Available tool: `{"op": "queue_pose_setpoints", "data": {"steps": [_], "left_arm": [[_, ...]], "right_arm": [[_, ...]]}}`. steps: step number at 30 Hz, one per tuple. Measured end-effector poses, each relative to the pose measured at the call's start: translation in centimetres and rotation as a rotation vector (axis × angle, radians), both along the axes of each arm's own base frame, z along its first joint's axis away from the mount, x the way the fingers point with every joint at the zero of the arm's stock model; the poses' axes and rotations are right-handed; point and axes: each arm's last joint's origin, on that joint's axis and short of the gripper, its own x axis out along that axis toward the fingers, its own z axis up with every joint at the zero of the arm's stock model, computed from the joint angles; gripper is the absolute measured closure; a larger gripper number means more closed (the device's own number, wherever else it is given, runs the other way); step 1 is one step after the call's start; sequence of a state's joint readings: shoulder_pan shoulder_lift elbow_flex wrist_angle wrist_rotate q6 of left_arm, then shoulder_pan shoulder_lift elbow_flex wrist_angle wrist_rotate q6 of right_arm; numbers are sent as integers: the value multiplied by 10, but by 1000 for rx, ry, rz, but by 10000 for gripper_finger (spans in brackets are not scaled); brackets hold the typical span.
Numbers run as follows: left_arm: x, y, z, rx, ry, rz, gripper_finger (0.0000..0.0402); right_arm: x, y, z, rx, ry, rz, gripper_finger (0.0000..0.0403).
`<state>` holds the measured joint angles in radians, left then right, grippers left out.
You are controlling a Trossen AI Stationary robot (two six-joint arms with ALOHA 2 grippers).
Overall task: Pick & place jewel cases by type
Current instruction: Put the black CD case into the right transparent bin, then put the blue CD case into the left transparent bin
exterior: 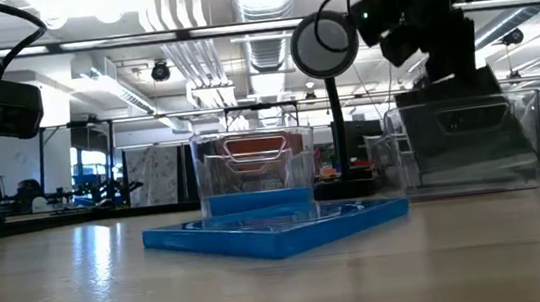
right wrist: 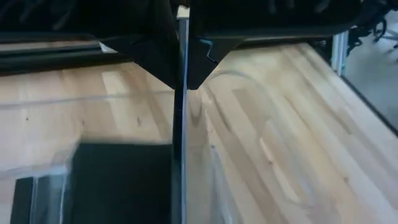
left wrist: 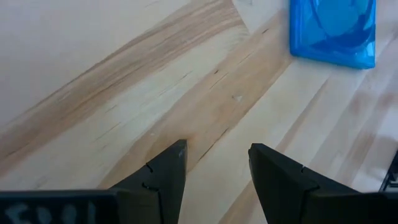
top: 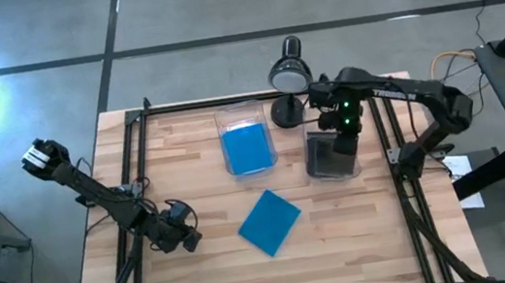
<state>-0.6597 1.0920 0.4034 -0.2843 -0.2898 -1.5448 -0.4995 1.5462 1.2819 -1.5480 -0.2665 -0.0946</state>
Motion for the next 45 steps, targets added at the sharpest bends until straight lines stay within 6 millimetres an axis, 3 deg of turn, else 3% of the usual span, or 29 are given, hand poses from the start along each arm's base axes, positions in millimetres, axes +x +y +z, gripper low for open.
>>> {"op": "queue_pose_setpoints", "data": {"steps": [6, 10, 18, 24, 31, 35, 40, 45], "left_arm": [[0, 0, 0, 1, -7, 21, 246], [0, 1, 0, 8, -15, 37, 246], [1, 1, 1, 34, -30, 26, 246], [9, -1, 5, 48, -109, -48, 246], [40, 17, -3, 158, -181, -40, 246], [60, 33, -7, 223, -232, -57, 246], [73, 53, -18, 239, -190, -41, 246], [96, 54, -19, 173, -191, -42, 246]], "right_arm": [[6, -8, -7, -176, 43, 39, 330], [4, -15, 5, -412, 114, 65, 272], [11, -7, 30, -486, -2, 1, 205], [29, 45, 50, -359, -269, -182, 200], [63, 132, 44, -112, -436, -447, 200], [71, 170, 22, -42, -400, -557, 200], [78, 206, -21, 40, -334, -729, 200], [90, 236, -71, 166, -349, -905, 199]]}}
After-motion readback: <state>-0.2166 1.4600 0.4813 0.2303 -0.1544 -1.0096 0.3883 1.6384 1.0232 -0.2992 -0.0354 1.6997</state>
